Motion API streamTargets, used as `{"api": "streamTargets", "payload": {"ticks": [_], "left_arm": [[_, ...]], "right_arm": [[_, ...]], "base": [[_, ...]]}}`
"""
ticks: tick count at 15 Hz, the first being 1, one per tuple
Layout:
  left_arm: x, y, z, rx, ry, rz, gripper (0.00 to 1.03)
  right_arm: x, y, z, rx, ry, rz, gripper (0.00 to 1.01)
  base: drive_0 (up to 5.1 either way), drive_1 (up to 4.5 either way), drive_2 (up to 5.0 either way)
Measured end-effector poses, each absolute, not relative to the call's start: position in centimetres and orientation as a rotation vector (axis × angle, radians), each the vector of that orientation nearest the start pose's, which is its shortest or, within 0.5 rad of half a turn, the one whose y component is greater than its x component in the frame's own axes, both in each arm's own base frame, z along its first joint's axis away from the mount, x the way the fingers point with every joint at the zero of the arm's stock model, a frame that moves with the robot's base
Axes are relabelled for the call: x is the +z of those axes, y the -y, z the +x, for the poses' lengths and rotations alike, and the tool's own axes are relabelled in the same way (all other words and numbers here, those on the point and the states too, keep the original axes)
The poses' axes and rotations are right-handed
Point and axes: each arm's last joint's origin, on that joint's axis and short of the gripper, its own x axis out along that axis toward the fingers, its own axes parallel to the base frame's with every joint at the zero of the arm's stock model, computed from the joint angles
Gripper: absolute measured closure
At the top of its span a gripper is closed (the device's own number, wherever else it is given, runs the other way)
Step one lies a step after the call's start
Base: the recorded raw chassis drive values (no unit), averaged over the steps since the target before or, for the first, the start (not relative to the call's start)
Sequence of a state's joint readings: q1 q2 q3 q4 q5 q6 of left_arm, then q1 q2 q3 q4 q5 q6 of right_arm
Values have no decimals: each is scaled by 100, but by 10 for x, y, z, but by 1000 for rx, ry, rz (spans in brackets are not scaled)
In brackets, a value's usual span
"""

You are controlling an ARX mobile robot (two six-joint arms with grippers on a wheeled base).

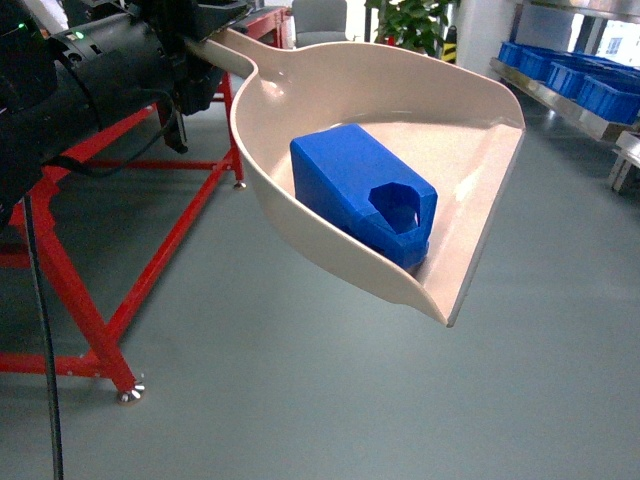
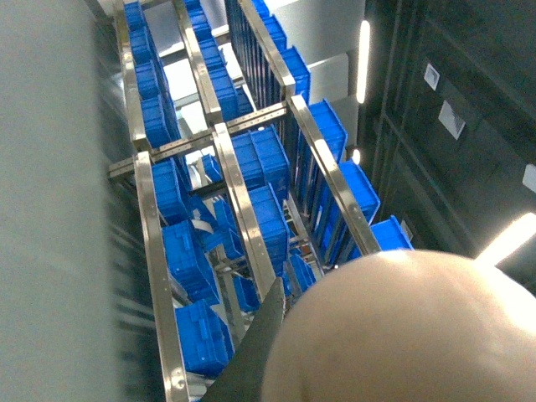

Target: Place part in tray to right shelf

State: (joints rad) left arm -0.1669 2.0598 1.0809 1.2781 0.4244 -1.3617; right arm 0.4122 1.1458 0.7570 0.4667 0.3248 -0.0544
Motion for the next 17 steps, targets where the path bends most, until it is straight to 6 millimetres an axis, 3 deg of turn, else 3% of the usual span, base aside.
{"api": "streamTargets", "payload": {"ticks": [17], "left_arm": [[195,82,413,-695,-144,-1270,91]], "right_arm": [[313,-94,239,85,70,-28,3]], "base": [[-19,405,-443]]}}
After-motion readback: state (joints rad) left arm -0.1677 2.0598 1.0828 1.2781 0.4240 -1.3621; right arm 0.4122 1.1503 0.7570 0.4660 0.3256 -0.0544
